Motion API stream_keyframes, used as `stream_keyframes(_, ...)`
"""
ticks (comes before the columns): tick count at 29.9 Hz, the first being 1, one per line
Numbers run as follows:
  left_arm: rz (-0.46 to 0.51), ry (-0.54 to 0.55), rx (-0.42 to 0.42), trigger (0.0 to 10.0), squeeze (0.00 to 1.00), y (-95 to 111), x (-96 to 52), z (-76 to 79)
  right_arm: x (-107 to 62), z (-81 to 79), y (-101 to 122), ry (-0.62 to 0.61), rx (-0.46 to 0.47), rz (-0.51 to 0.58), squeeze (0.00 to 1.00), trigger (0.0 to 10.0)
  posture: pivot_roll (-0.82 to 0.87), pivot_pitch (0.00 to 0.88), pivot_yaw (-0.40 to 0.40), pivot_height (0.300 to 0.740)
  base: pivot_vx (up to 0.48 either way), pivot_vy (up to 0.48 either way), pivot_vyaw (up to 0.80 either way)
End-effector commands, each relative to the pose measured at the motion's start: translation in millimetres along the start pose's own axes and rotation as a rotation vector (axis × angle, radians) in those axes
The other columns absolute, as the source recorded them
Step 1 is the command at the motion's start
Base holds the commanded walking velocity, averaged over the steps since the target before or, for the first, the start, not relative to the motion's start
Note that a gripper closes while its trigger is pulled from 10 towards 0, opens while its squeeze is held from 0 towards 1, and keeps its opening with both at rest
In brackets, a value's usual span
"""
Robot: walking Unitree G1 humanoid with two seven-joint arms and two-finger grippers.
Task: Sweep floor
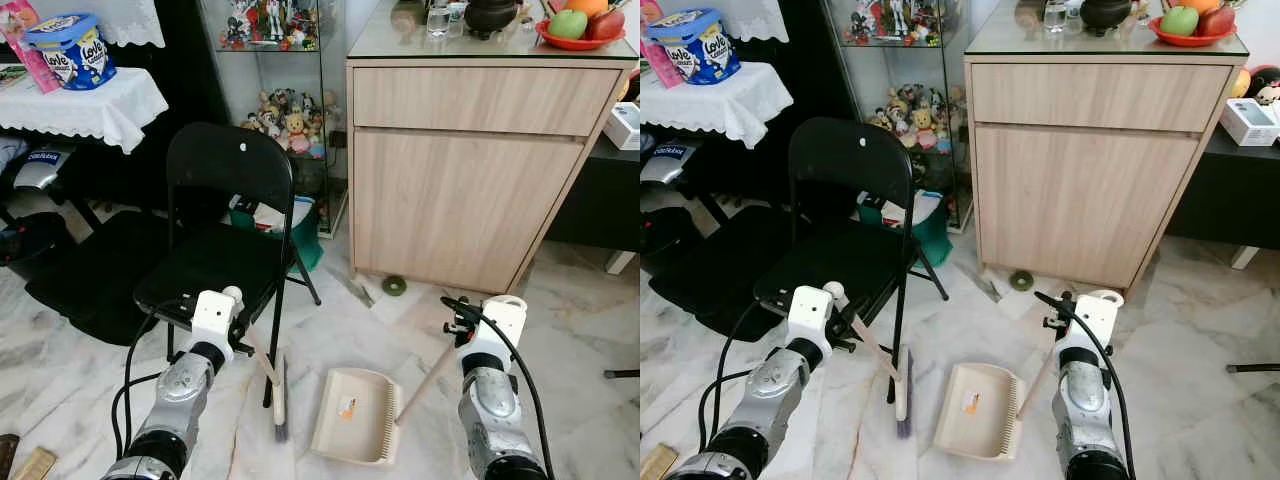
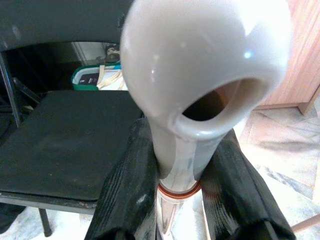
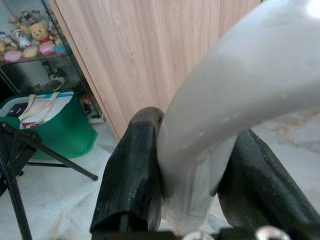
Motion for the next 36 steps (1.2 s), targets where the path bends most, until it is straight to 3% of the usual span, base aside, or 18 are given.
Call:
stream_keyframes(1,0.032,0.021,0.038,10.0,0.0,8,-0.5,-13.0,3.8,-7.3,11,0.014,0.012,0.031,0.0,10.0,-0.07,0.017,0.081,0.74,0.0,0.0,0.0)
stream_keyframes(18,0.027,-0.027,0.035,10.0,0.0,3,-5.0,-2.5,3.2,-3.8,7,0.006,0.021,0.001,0.0,10.0,-0.06,0.029,0.082,0.74,0.0,0.0,0.0)
stream_keyframes(36,0.033,-0.044,0.049,10.0,0.0,5,-5.5,-2.5,3.0,-5.4,9,0.003,0.056,0.018,0.0,10.0,-0.04,0.041,0.09,0.74,0.0,0.0,0.0)
Point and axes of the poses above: a point about 5 cm out from each wrist's last joint towards the gripper, its own x axis pointing out of the wrist towards the gripper, its own y axis along the axis of the wrist's last joint, z = x × y, the point moved 4 cm from there along x, pointing out of the wrist towards the gripper, and after that the axes turned 8 degrees about x, right-handed, at the moved point
